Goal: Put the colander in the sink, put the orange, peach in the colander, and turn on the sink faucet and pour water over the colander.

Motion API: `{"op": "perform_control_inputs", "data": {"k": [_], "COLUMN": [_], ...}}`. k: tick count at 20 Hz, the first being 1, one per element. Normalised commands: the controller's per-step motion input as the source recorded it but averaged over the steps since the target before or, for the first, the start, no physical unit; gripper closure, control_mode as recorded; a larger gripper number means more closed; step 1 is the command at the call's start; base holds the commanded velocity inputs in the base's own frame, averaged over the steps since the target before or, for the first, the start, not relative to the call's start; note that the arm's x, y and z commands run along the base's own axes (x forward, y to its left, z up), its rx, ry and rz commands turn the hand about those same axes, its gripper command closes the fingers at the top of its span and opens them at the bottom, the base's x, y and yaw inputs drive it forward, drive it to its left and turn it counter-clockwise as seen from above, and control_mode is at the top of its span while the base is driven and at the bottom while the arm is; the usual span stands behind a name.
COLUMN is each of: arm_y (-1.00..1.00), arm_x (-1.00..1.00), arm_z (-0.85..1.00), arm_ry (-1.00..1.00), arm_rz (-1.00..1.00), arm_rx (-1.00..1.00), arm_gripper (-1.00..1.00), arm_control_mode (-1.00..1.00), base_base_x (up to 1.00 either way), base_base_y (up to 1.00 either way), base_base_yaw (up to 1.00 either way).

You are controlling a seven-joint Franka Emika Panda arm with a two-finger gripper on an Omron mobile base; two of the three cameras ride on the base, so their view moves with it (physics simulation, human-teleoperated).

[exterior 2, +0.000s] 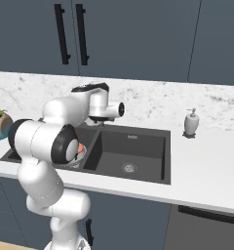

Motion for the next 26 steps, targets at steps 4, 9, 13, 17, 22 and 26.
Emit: {"op": "perform_control_inputs", "data": {"k": [4,9,13,17,22,26], "arm_y": [0.01,0.07,0.03,0.01,0.00,0.00], "arm_x": [0.37,0.44,0.43,0.39,0.33,0.31], "arm_z": [-0.04,-0.08,-0.07,0.00,0.00,0.00], "arm_ry": [0.00,0.00,0.00,0.00,0.00,0.00], "arm_rz": [0.00,0.00,0.00,0.00,-0.01,-0.03], "arm_rx": [0.00,0.00,0.00,0.00,0.00,0.00], "arm_gripper": [-1.00,-1.00,-1.00,-1.00,-1.00,-1.00], "arm_control_mode": [-1.00,-1.00,-1.00,-1.00,-1.00,-1.00], "base_base_x": [0.00,0.00,0.00,0.00,0.00,0.00], "base_base_y": [0.00,0.00,0.00,0.00,0.00,0.00], "base_base_yaw": [0.00,0.00,0.00,0.00,0.00,0.00]}}
